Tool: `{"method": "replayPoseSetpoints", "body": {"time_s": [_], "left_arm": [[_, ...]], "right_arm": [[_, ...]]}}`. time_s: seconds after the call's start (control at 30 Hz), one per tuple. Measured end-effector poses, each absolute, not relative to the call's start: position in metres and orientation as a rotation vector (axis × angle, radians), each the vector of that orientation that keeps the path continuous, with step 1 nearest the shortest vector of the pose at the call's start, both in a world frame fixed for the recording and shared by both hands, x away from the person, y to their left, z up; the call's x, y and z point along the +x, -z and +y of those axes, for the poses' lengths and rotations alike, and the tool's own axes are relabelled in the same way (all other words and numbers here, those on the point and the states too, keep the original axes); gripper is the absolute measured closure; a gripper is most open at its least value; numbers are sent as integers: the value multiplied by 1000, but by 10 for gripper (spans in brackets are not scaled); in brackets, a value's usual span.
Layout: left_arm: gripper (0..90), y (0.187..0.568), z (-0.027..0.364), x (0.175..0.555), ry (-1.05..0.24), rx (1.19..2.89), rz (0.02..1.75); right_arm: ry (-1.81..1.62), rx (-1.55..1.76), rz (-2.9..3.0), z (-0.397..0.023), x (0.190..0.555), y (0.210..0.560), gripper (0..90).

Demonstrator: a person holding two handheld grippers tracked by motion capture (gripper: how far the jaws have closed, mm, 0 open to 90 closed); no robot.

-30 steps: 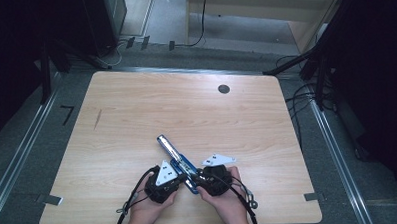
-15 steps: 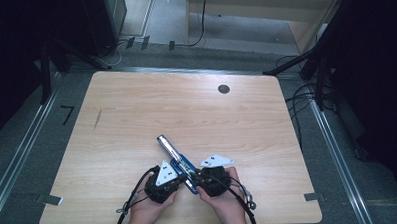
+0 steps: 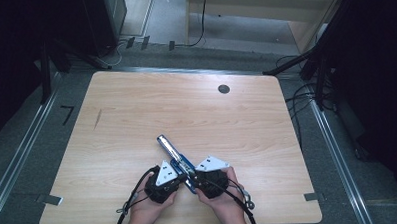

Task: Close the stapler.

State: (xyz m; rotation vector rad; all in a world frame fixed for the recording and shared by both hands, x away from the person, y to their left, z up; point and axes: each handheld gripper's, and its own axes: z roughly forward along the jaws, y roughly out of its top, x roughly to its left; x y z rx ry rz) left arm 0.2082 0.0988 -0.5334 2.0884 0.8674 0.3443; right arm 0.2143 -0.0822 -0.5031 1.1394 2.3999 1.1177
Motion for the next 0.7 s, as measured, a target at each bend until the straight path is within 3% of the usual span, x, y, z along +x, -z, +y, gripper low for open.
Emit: {"method": "replayPoseSetpoints", "body": {"time_s": [0.27,0.37,0.57,0.7], "left_arm": [[900,533,99,208,-342,2090,868],[900,533,99,208,-342,2089,868],[900,533,99,208,-342,2089,868],[900,533,99,208,-342,2089,868]], "right_arm": [[-1122,1147,2397,-83,214,504,797],[-1176,1186,2408,-86,216,502,716],[-1234,1240,2377,-94,215,498,875],[-1179,1226,2422,-92,215,503,900]]}}
